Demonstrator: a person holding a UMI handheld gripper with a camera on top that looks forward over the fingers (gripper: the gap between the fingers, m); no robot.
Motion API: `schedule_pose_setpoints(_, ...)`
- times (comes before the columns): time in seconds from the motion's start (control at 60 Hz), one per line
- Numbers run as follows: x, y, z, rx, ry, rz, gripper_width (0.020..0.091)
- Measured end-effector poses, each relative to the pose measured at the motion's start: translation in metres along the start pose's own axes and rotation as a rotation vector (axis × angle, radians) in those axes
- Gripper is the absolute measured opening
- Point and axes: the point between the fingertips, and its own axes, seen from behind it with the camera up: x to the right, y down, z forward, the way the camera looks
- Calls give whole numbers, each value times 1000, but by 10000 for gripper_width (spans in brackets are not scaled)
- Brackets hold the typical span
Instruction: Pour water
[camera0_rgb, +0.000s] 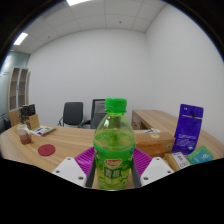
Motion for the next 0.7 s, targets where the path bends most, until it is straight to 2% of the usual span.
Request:
schedule_pose_setpoints(0.267,2,-3,1,32,3,-39,389)
schedule_pose_setpoints(0.517,-16,-8,11,-34,45,-278,387)
schedule_pose_setpoints(0.7,-77,-45,27,-70,19,-586,388)
